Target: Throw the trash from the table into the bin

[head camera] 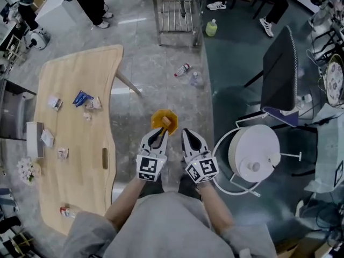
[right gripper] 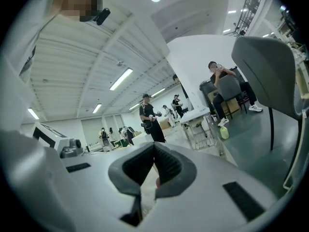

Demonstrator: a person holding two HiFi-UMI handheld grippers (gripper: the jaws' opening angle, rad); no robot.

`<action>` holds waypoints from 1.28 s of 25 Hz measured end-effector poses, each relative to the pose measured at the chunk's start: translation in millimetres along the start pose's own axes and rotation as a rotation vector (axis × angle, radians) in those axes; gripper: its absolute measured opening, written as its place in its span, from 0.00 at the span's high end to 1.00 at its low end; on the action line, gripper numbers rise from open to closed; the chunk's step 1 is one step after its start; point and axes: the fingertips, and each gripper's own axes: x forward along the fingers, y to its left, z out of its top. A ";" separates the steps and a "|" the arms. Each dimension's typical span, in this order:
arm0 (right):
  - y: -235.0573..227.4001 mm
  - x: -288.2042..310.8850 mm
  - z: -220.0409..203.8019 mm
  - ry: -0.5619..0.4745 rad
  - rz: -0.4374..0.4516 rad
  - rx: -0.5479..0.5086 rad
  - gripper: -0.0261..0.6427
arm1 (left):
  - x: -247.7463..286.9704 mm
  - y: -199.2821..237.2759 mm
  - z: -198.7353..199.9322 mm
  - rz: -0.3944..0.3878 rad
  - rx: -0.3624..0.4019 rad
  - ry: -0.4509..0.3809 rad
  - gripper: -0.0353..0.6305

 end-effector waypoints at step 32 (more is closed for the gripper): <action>24.3 -11.2 69.7 -0.089 0.137 -0.090 0.95 | -30.3 -12.5 100.7 0.113 0.029 -0.213 0.94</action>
